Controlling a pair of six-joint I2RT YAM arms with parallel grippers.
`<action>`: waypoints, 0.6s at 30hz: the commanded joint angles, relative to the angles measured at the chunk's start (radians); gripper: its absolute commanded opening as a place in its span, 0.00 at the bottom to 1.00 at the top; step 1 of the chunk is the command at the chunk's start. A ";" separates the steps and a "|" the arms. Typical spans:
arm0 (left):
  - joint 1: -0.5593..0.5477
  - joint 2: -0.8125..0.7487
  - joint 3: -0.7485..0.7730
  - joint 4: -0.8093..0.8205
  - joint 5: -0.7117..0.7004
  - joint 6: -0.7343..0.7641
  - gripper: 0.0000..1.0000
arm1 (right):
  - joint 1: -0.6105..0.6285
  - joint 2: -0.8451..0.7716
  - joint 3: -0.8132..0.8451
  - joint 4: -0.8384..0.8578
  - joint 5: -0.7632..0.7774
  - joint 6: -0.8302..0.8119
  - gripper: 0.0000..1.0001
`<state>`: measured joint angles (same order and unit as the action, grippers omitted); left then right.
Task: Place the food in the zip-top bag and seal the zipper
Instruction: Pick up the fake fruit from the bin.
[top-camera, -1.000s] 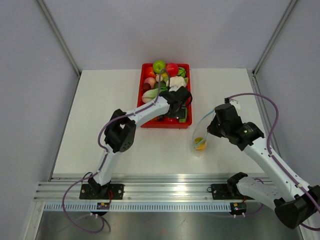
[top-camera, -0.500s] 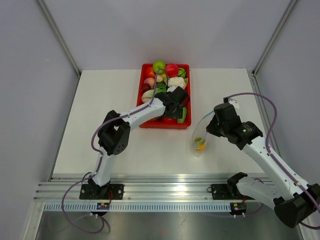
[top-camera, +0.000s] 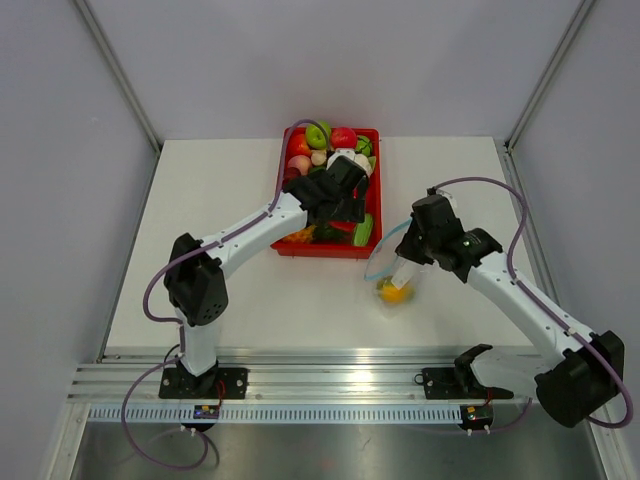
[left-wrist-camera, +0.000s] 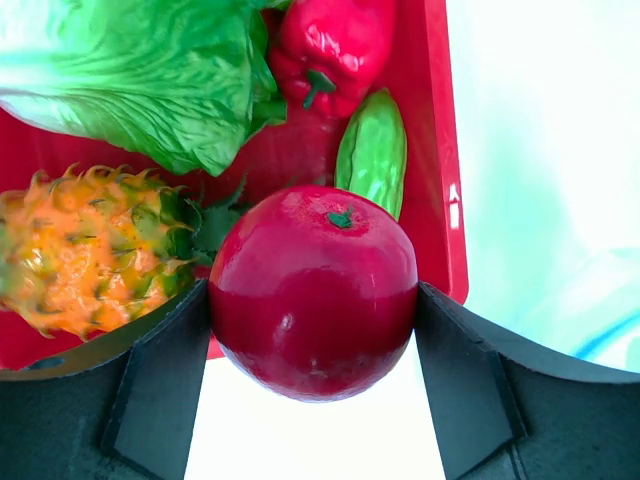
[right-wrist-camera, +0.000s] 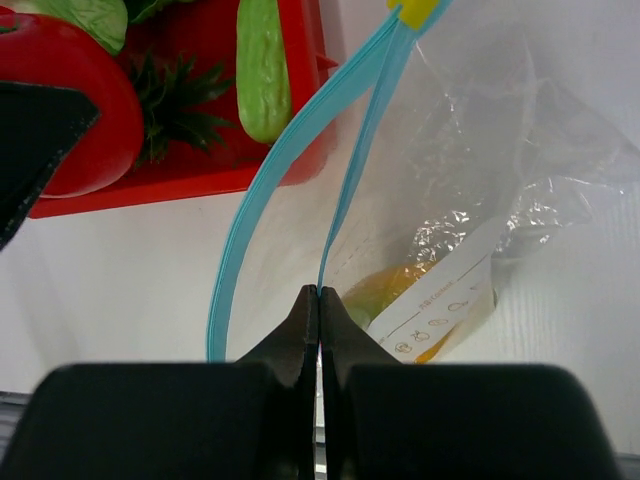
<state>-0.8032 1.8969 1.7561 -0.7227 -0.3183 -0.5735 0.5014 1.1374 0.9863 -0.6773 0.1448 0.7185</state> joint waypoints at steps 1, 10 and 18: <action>-0.001 -0.033 -0.007 0.042 0.048 0.037 0.33 | -0.006 0.050 0.069 0.070 -0.054 -0.022 0.00; 0.007 -0.156 0.006 0.035 0.278 0.069 0.30 | -0.006 0.093 0.104 0.085 -0.080 -0.028 0.00; 0.027 -0.245 -0.055 0.074 0.423 0.061 0.30 | -0.006 0.130 0.152 0.104 -0.102 -0.045 0.00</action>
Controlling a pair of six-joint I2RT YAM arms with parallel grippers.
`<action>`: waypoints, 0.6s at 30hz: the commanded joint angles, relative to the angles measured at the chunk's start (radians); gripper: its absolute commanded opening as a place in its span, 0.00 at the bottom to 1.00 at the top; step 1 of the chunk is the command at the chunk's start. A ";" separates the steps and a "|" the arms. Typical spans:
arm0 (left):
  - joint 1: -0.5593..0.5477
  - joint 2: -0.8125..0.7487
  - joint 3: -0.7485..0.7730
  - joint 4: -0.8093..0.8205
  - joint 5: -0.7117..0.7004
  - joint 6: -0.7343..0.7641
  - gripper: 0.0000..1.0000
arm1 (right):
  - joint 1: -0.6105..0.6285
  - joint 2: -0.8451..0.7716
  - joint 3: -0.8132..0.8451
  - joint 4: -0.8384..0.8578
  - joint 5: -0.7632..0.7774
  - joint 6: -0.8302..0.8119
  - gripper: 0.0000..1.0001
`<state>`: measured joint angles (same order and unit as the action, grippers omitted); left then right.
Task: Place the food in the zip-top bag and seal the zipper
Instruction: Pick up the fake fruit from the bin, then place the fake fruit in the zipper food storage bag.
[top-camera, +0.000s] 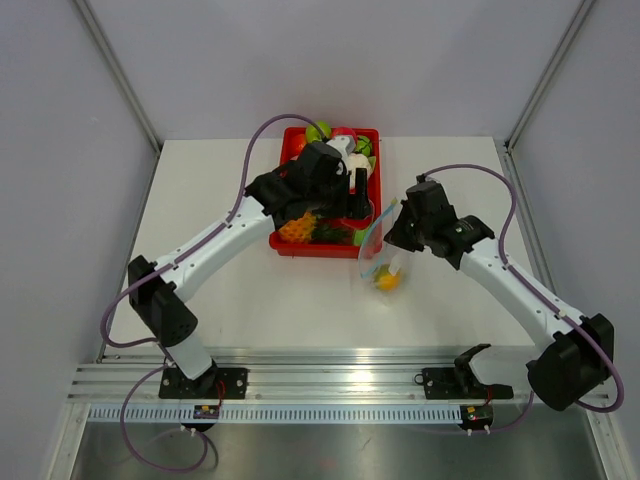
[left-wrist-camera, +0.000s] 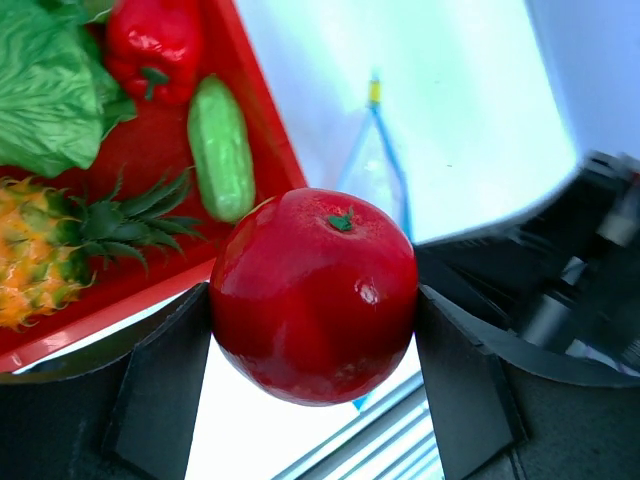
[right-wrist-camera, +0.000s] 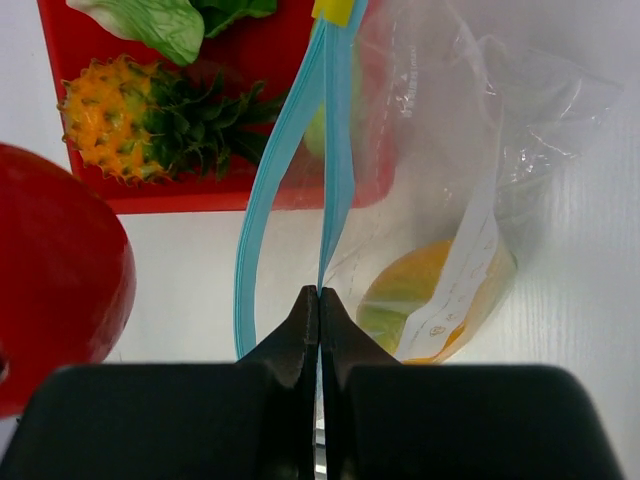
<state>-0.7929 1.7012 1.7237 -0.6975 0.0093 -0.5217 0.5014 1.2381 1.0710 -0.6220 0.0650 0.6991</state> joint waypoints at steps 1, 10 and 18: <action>0.021 -0.054 -0.027 0.056 0.098 0.008 0.30 | -0.006 0.037 0.078 0.050 -0.027 -0.030 0.00; 0.078 -0.077 -0.108 0.159 0.299 -0.057 0.29 | -0.006 0.136 0.145 0.108 -0.060 -0.013 0.00; 0.083 -0.060 -0.256 0.298 0.385 -0.144 0.28 | -0.006 0.104 0.119 0.134 -0.090 0.007 0.00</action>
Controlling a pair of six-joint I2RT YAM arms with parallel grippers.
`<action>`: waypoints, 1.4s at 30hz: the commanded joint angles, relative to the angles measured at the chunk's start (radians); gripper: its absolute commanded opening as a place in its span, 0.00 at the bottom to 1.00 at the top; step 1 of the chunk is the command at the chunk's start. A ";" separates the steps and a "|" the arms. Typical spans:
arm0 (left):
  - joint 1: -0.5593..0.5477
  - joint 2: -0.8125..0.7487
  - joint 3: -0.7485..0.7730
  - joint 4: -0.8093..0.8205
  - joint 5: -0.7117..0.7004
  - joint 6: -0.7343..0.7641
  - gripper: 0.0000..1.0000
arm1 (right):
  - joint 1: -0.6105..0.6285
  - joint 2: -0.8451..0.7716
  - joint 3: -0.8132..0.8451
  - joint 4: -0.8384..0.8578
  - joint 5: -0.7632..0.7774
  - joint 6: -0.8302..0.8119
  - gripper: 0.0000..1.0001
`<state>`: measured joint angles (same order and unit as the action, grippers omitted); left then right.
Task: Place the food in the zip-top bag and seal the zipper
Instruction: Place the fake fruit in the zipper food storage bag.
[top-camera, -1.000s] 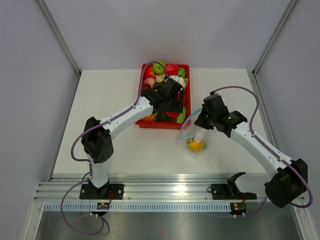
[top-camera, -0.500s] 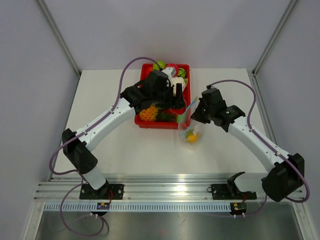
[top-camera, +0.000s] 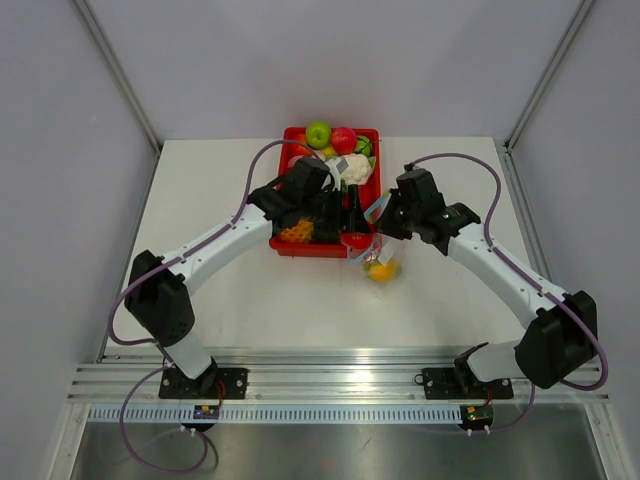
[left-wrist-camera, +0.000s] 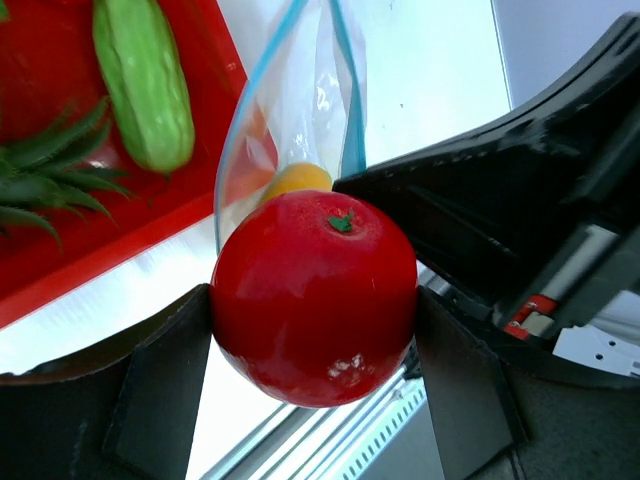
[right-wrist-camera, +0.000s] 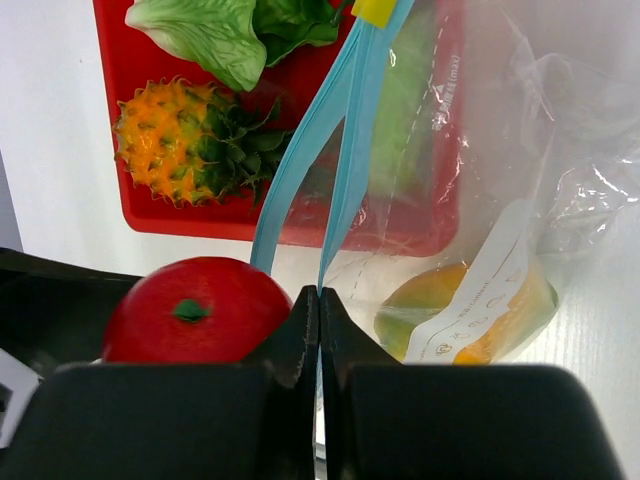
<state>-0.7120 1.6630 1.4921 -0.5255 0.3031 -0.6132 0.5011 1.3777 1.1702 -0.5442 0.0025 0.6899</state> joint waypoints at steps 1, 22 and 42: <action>0.002 -0.017 -0.030 0.136 0.102 -0.059 0.28 | -0.006 -0.045 0.014 0.062 -0.033 0.020 0.00; 0.008 0.107 0.031 0.097 -0.067 -0.095 0.24 | -0.006 -0.104 -0.067 0.139 -0.171 0.063 0.00; 0.009 0.049 0.050 0.097 0.041 -0.005 0.99 | -0.006 -0.140 -0.116 0.130 -0.157 0.088 0.00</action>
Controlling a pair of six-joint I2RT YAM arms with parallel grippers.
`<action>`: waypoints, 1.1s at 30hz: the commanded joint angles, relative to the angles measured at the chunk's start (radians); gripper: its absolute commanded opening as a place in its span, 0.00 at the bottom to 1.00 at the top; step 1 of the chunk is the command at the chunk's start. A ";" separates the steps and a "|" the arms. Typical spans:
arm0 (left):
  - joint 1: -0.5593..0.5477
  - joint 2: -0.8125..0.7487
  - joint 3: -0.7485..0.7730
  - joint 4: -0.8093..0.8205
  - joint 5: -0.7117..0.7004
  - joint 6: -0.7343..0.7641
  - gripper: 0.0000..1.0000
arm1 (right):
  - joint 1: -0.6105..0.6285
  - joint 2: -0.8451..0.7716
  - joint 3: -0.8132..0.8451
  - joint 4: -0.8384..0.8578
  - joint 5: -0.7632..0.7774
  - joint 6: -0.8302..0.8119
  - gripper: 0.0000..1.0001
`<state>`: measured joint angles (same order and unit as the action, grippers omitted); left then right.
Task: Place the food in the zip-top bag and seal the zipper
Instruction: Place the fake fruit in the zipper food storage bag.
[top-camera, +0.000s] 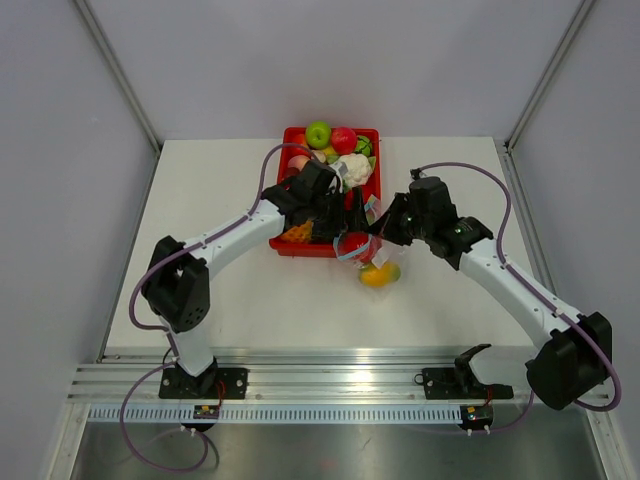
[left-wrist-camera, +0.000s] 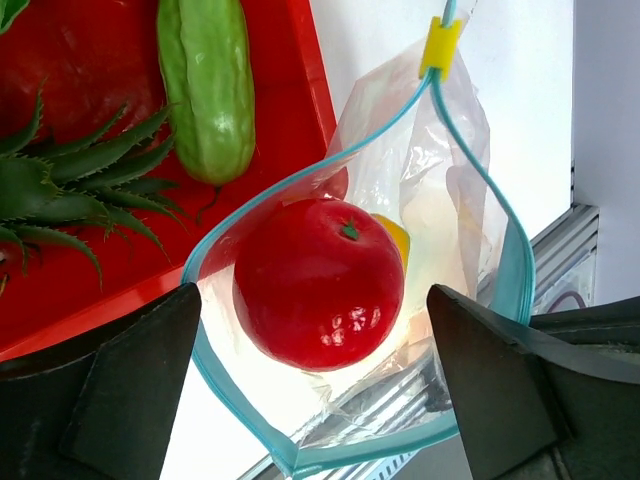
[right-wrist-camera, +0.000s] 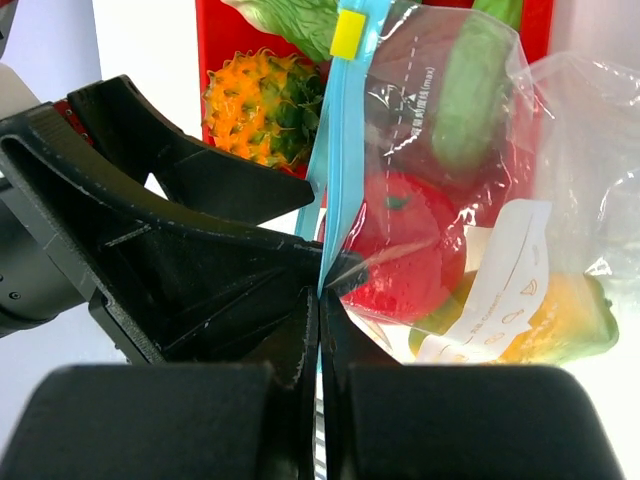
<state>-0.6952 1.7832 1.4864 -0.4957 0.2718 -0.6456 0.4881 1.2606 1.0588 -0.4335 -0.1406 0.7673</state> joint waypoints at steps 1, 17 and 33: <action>-0.007 -0.082 0.055 0.066 0.076 0.037 0.99 | 0.007 -0.024 -0.006 0.016 -0.011 0.012 0.00; 0.005 -0.312 -0.138 0.040 -0.059 0.112 0.70 | 0.007 -0.056 -0.022 -0.002 -0.004 0.023 0.00; -0.026 -0.205 -0.222 0.059 0.026 0.044 0.30 | 0.007 -0.096 -0.020 -0.025 0.018 0.021 0.00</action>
<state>-0.7048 1.5826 1.2591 -0.4789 0.2680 -0.5961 0.4900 1.1938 1.0332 -0.4610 -0.1402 0.7860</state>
